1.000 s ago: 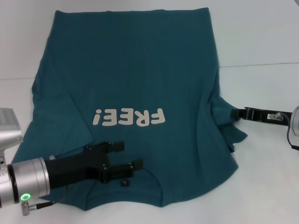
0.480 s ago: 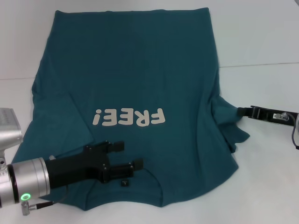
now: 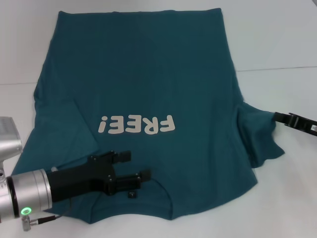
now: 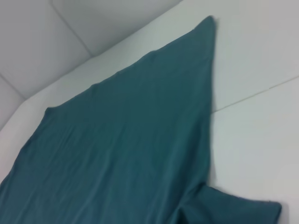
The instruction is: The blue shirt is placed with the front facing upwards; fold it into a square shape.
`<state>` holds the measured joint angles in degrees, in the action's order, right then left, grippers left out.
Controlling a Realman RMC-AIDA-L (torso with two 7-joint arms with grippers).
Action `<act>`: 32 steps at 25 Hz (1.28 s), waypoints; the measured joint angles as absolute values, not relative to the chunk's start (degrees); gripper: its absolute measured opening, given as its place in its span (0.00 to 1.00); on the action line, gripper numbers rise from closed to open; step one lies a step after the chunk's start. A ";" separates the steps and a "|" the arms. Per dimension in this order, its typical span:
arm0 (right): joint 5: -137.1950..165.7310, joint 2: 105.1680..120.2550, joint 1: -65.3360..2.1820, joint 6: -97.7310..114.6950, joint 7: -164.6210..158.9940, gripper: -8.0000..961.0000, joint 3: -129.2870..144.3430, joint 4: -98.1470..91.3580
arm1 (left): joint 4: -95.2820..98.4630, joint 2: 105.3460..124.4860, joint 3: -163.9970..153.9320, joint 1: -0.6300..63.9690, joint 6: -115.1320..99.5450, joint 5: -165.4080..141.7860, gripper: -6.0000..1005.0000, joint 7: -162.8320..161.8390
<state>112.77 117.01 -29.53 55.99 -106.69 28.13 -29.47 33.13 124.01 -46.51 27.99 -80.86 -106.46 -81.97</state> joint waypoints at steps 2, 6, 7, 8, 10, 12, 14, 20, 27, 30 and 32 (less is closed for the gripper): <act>112.15 116.55 -28.21 55.95 -106.67 0.02 28.03 -29.61 | 33.10 124.03 -46.48 27.96 -80.91 -106.42 0.92 -81.98; 111.89 115.95 -27.17 55.95 -106.94 0.02 28.01 -29.62 | 33.06 124.10 -46.60 27.95 -80.94 -106.36 0.92 -82.00; 111.88 115.77 -26.86 55.95 -107.03 0.02 28.01 -29.62 | 33.05 124.10 -46.61 27.95 -80.96 -106.36 0.92 -82.00; 111.87 115.59 -26.53 55.95 -107.09 0.02 27.94 -29.62 | 33.04 124.10 -46.62 27.95 -80.98 -106.37 0.92 -82.00; 111.86 115.33 -26.09 55.95 -107.14 0.02 27.82 -29.64 | 33.00 124.10 -46.64 27.95 -81.04 -106.38 0.92 -82.00; 111.84 115.13 -25.71 55.96 -107.14 0.03 27.63 -29.85 | 32.94 124.10 -46.65 27.95 -81.09 -106.37 0.92 -82.02; 111.79 115.31 -25.32 55.97 -107.06 0.03 27.26 -30.59 | 32.89 124.10 -46.67 27.95 -81.13 -106.35 0.92 -82.06; 111.71 118.38 -24.10 56.00 -106.00 0.03 24.85 -36.17 | 32.55 124.10 -46.67 27.97 -81.13 -106.24 0.92 -82.09; 111.70 119.02 -24.22 55.11 -105.90 0.04 24.60 -37.16 | 32.52 124.10 -46.67 28.18 -81.08 -106.24 0.92 -82.09; 111.70 119.04 -24.45 54.22 -105.61 0.04 24.60 -37.18 | 32.52 124.10 -46.67 28.20 -80.96 -106.24 0.92 -82.09; 111.70 119.05 -24.72 53.37 -105.34 0.04 24.60 -37.18 | 32.51 124.10 -46.67 28.24 -80.85 -106.24 0.92 -82.09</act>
<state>111.70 119.05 -24.72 53.37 -105.34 24.60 -37.18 32.51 124.10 -46.67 28.24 -80.85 -106.24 -82.09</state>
